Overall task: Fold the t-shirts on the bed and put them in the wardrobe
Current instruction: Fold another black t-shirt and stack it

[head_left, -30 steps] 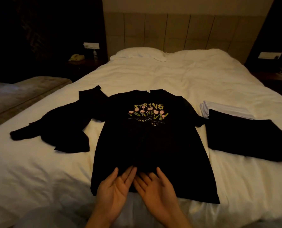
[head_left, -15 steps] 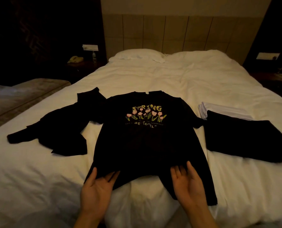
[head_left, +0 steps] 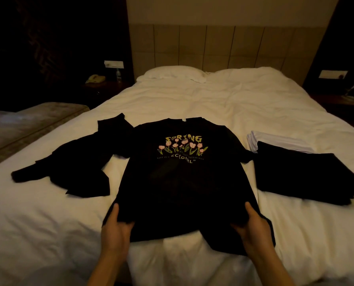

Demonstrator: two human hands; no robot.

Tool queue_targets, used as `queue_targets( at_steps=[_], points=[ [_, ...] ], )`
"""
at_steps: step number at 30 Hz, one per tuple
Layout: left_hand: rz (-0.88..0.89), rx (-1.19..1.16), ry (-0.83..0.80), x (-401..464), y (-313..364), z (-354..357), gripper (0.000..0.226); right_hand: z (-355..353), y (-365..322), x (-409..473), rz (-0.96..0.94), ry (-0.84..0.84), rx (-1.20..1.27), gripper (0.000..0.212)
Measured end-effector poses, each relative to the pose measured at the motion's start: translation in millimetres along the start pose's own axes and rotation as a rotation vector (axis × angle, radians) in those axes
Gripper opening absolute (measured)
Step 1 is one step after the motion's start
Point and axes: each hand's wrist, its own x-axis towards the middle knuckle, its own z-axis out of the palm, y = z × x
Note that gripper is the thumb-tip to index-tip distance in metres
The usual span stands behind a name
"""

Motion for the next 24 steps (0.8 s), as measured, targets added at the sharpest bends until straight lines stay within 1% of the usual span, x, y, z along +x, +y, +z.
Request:
queue_targets(
  at_steps=[1, 2, 3, 6, 8, 10, 11, 13, 14, 17, 21, 23, 24],
  points=[
    [0.034, 0.039, 0.03, 1, 4, -2, 0.035, -4, -3, 1, -0.072, 0.061, -0.114, 0.025],
    [0.075, 0.084, 0.067, 1, 8, -5, 0.035, -11, -5, 4, -0.139, 0.084, -0.2, 0.024],
    [0.114, 0.133, 0.092, 3, 12, -10, 0.035, -16, -7, 6, -0.181, 0.086, -0.252, 0.027],
    [0.179, 0.284, 0.14, 12, 17, -27, 0.036, -26, -3, 10, -0.214, 0.129, -0.301, 0.035],
    [0.173, 0.285, 0.132, 11, 19, -29, 0.028, -29, -1, 9, -0.231, 0.163, -0.291, 0.035],
    [0.172, 0.333, 0.113, 7, 17, -29, 0.023, -33, 2, 6, -0.209, 0.163, -0.249, 0.029],
    [0.169, 0.387, 0.117, 4, 17, -29, 0.025, -36, 4, 5, -0.201, 0.147, -0.23, 0.028],
    [0.177, 0.492, 0.107, 2, 14, -32, 0.033, -40, 4, 1, -0.188, 0.148, -0.194, 0.034],
    [0.2, 0.559, 0.103, 2, 12, -36, 0.034, -41, 3, -1, -0.169, 0.15, -0.167, 0.035],
    [0.325, 0.71, 0.062, -3, 17, -38, 0.029, -46, -5, -7, -0.18, 0.109, -0.05, 0.024],
    [0.387, 0.73, 0.059, -9, 29, -40, 0.031, -55, -13, -16, -0.318, 0.115, 0.004, 0.022],
    [0.394, 0.703, 0.096, -14, 34, -38, 0.031, -61, -9, -16, -0.329, 0.139, -0.001, 0.024],
    [0.39, 0.688, 0.109, -16, 35, -38, 0.032, -63, -6, -16, -0.301, 0.144, 0.008, 0.025]
  ],
)
